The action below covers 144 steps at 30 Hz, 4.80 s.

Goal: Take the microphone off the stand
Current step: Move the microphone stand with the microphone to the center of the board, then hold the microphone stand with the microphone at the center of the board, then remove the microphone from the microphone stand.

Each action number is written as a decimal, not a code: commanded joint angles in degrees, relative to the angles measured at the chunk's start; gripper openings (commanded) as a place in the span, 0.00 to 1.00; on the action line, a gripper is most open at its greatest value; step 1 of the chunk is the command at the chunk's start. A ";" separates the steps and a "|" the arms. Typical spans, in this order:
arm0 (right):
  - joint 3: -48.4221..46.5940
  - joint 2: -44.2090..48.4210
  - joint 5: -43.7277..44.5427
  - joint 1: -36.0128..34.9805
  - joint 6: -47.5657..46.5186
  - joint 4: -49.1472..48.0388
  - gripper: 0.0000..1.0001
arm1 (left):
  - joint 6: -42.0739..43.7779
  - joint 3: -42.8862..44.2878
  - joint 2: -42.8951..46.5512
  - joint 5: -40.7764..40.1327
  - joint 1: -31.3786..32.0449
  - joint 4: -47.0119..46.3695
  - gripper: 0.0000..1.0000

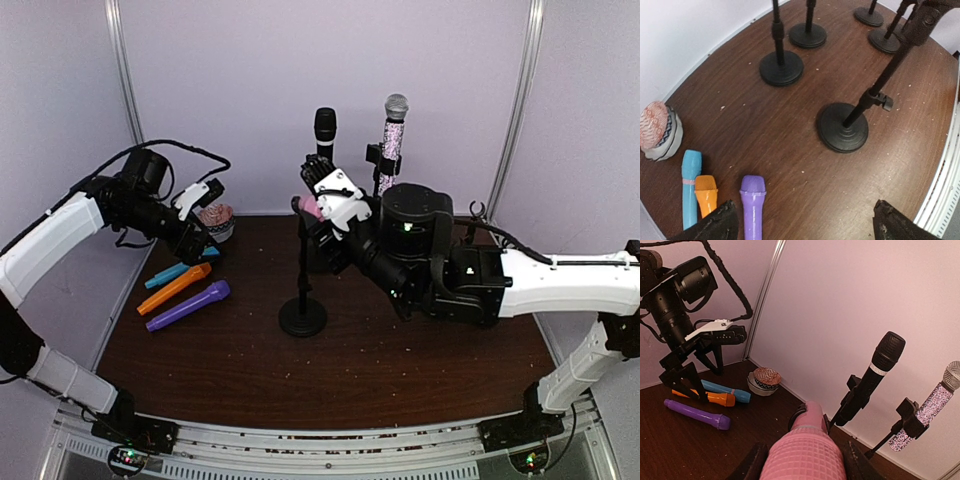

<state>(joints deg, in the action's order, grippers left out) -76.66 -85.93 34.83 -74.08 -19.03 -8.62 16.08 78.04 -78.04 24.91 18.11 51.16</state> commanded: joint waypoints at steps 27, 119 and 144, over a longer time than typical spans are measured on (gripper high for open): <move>1.61 4.40 2.49 -3.31 8.89 -1.64 0.85 | -20.46 -0.74 -13.42 18.61 17.81 -37.83 0.84; 7.61 6.38 3.05 -9.85 -11.26 -21.15 0.01 | -15.40 10.12 -23.51 10.20 15.34 -29.29 0.00; 11.24 12.18 9.68 -16.73 -15.93 -23.10 0.00 | -15.81 11.06 -26.18 7.66 14.87 -29.54 0.00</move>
<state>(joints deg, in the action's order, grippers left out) -64.07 -78.74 46.52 -86.87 -33.85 -23.57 3.11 88.58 -101.03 43.88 38.24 23.99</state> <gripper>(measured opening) 0.459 0.266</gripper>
